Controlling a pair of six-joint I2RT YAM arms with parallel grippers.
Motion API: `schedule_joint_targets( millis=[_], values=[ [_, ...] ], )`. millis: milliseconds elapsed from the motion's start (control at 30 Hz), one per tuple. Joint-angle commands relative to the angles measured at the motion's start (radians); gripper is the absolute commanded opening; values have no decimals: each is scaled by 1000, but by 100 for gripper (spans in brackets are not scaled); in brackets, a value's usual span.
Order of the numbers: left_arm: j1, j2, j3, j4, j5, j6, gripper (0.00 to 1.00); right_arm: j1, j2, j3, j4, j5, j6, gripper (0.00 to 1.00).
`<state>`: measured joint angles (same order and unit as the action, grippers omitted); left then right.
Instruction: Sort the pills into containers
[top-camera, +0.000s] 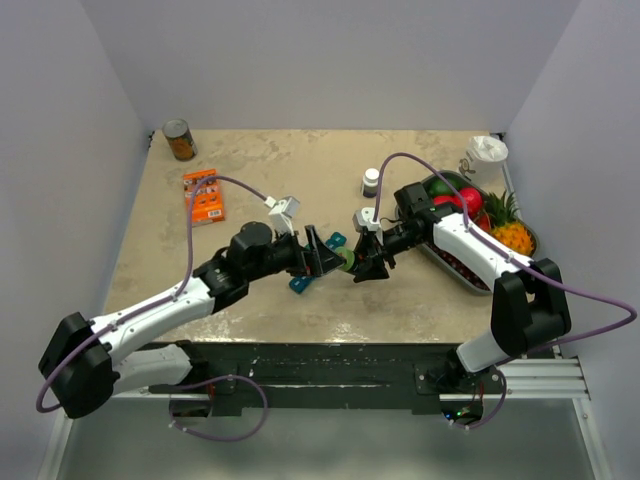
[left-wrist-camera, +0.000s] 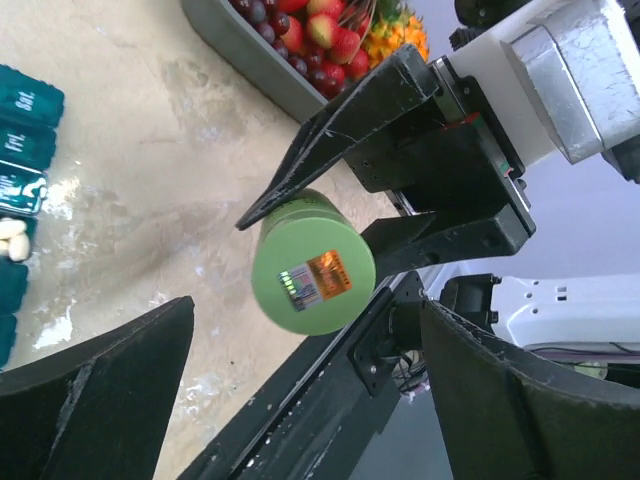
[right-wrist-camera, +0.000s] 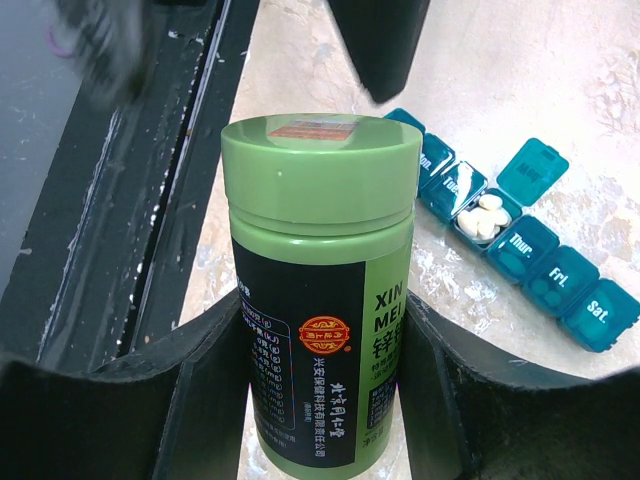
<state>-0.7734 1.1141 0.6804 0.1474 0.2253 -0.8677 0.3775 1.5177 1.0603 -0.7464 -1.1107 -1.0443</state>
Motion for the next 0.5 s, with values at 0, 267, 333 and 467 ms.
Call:
schedule_joint_targets(
  millis=[0, 267, 333, 467],
  values=[
    [-46, 41, 128, -80, -99, -53, 93, -2, -4, 30, 19, -34, 7, 0],
    [-53, 119, 157, -77, -96, -45, 81, -2, -2, 29, 24, -32, 9, 0],
    [-55, 142, 169, -89, -96, -33, 79, -2, -4, 29, 24, -32, 9, 0],
    [-58, 162, 188, -98, -99, -1, 43, -2, -4, 29, 24, -32, 9, 0]
  ],
)
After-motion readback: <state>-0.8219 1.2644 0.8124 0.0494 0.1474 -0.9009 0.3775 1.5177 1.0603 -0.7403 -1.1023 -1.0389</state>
